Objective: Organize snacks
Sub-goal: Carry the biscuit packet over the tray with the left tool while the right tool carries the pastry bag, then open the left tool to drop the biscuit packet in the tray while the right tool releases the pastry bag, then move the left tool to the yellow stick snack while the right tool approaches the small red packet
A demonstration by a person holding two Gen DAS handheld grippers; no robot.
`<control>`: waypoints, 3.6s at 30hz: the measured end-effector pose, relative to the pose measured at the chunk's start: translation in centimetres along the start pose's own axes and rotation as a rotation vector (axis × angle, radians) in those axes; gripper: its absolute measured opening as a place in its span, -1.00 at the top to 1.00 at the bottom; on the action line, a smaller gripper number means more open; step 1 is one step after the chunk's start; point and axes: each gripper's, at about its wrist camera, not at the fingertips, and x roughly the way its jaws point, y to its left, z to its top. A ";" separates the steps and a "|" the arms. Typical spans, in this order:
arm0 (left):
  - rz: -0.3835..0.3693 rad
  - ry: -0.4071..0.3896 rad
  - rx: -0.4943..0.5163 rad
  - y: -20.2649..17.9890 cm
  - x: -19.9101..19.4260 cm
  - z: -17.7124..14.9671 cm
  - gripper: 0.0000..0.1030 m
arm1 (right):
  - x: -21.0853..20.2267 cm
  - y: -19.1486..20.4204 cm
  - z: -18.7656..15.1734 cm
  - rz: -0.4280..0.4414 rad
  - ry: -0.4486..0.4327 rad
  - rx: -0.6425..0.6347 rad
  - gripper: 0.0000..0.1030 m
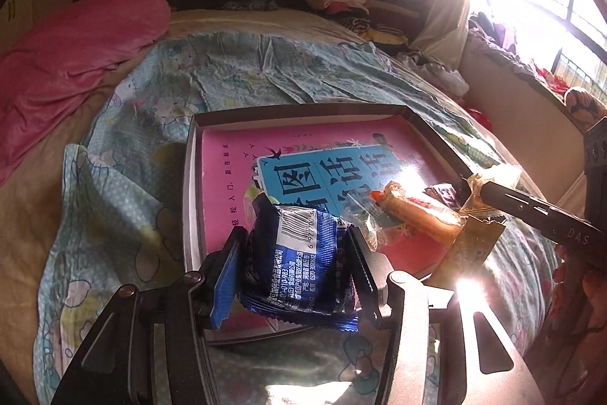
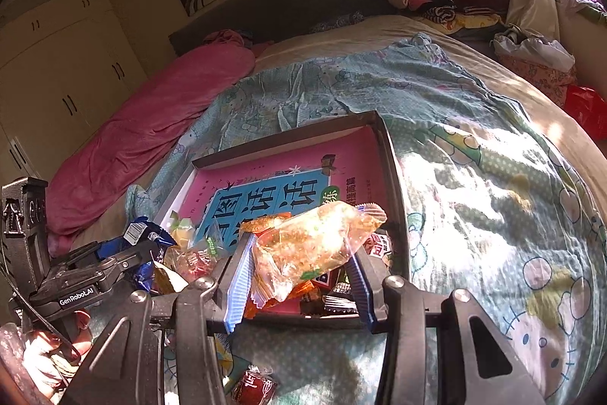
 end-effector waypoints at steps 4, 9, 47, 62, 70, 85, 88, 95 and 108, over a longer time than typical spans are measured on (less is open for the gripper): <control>0.003 0.001 0.015 -0.4 0.3 0.1 -0.06 | 0.8 0.2 0.1 -0.001 0.008 -0.001 0.10; -0.001 0.014 0.014 -0.5 0.8 0.1 -0.06 | 1.8 0.9 0.1 -0.015 0.023 -0.028 0.10; -0.025 0.014 0.000 -0.4 0.3 0.3 -0.28 | -2.3 1.2 -0.7 -0.091 -0.013 -0.054 -0.20; -0.069 -0.044 -0.049 0.5 -2.6 0.5 -0.48 | -3.4 2.7 -3.1 -0.059 0.040 -0.108 -0.27; -0.104 -0.033 -0.005 -1.1 -4.0 -0.8 -0.48 | -3.3 3.7 -5.3 -0.039 0.106 -0.147 -0.27; -0.215 0.064 0.013 -4.1 -3.6 -3.1 -0.48 | -2.0 4.8 -8.0 -0.016 0.201 -0.312 -0.27; -0.231 0.087 0.029 -5.1 -3.2 -3.7 -0.48 | -1.7 4.6 -8.2 -0.010 0.203 -0.332 -0.27; -0.254 0.136 0.023 -5.8 -1.8 -4.9 -0.48 | -0.8 5.2 -8.9 0.012 0.225 -0.405 -0.20; -0.268 0.169 -0.009 -5.9 0.7 -5.0 -0.36 | 1.2 6.1 -9.6 0.026 0.231 -0.500 0.22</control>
